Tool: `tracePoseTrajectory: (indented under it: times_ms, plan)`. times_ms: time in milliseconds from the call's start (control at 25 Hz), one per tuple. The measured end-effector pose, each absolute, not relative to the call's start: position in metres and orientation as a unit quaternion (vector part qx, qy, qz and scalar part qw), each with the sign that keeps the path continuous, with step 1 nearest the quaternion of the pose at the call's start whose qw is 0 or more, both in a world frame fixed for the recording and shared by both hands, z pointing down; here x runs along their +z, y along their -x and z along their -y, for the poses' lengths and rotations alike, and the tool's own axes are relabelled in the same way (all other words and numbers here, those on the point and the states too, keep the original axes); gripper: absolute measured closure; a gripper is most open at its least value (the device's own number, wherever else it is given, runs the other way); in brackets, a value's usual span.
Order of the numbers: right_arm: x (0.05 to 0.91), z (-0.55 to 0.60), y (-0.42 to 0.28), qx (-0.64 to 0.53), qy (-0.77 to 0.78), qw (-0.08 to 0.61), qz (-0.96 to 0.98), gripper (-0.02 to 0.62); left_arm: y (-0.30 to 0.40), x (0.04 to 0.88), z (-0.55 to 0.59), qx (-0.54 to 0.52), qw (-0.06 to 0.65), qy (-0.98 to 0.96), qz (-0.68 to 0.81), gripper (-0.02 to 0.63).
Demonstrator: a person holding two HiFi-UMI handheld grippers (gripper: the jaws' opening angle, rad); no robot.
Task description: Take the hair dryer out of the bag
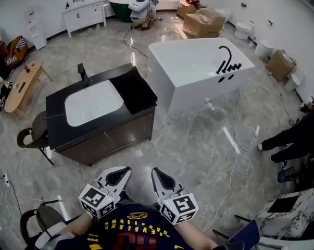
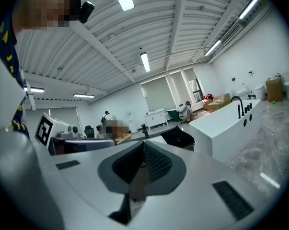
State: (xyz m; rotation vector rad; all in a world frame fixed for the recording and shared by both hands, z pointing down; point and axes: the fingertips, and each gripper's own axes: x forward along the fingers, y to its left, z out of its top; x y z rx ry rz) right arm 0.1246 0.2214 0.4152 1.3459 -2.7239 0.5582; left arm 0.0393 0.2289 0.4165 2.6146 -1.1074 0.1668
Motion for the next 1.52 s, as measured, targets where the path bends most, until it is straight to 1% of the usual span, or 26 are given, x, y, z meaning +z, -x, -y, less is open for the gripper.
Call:
tracePoseTrajectory:
  times_ms: [200, 400, 680, 840, 1080, 1280, 1520]
  plan:
    - [0.413, -0.202, -0.08, 0.171, -0.446, 0.026, 0.878, 0.588, 0.01, 0.417, -0.209, 0.054, 0.145, -0.91, 0.385, 0.594]
    - [0.421, -0.195, -0.035, 0.171, -0.443, 0.052, 0.879, 0.588, 0.053, 0.422, -0.198, 0.033, 0.156, -0.908, 0.388, 0.594]
    - [0.435, -0.188, -0.015, 0.185, -0.448, 0.099, 0.869, 0.588, 0.069, 0.438, -0.189, 0.01, 0.191, -0.907, 0.375, 0.594]
    - [0.445, -0.172, -0.007, 0.197, -0.44, 0.101, 0.87, 0.588, 0.072, 0.444, -0.176, 0.012, 0.192, -0.906, 0.378, 0.594]
    - [0.44, -0.13, 0.016, 0.194, -0.394, 0.092, 0.894, 0.588, 0.1, 0.443, -0.144, 0.027, 0.188, -0.882, 0.43, 0.594]
    - [0.434, -0.084, 0.017, 0.194, -0.362, 0.077, 0.908, 0.588, 0.096, 0.437, -0.106, 0.037, 0.181, -0.871, 0.455, 0.594]
    - [0.44, -0.021, -0.023, 0.208, -0.36, 0.075, 0.906, 0.588, 0.054, 0.434, -0.044, 0.049, 0.171, -0.871, 0.458, 0.594]
